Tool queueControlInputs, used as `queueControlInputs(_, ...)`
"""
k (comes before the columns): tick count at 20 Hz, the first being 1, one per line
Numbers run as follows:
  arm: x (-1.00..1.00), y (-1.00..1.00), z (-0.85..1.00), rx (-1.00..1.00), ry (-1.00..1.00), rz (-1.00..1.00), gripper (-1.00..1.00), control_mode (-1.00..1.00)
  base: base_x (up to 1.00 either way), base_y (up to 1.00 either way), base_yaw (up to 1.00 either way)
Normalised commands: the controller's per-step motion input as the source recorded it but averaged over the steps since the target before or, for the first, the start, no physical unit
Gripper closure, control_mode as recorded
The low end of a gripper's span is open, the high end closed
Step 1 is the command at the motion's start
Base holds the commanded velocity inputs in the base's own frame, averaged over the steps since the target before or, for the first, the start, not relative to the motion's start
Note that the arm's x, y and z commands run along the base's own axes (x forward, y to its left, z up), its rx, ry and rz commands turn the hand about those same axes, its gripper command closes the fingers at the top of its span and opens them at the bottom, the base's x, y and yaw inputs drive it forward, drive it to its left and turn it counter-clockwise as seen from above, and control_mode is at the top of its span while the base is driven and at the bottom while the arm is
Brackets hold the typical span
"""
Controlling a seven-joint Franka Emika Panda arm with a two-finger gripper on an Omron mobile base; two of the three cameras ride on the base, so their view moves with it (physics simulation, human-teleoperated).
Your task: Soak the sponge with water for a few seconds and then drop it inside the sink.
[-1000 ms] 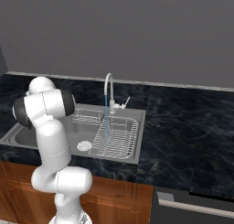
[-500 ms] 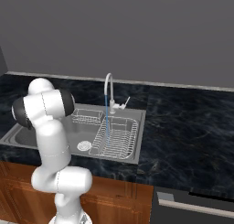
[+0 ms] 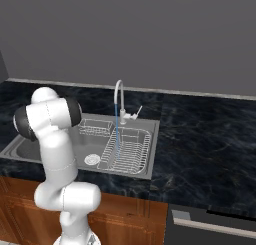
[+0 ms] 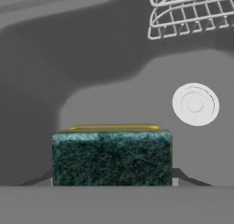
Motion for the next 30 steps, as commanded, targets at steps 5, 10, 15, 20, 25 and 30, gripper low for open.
queueControlInputs(5, -0.07, 0.00, -0.26, 0.00, 0.00, -0.01, 1.00, -1.00, 0.00, 0.00, 0.00)
queueControlInputs(10, 0.00, 0.00, -0.34, 0.00, 0.00, 0.00, 1.00, -1.00, 0.00, 0.00, 0.00)
queueControlInputs(15, 0.00, 0.00, -0.26, 0.00, 0.00, 0.00, 1.00, -1.00, 0.00, 0.00, 0.00)
queueControlInputs(20, 0.00, 0.00, -0.23, 0.00, 0.00, 0.00, 1.00, -1.00, 0.00, 0.00, 0.00)
queueControlInputs(25, 0.00, 0.00, -0.15, 0.00, 0.00, 0.00, 1.00, -1.00, 0.00, 0.00, 0.00)
queueControlInputs(30, 0.07, 0.00, -0.03, 0.00, 0.00, 0.00, 1.00, -1.00, 0.00, 0.00, 0.00)
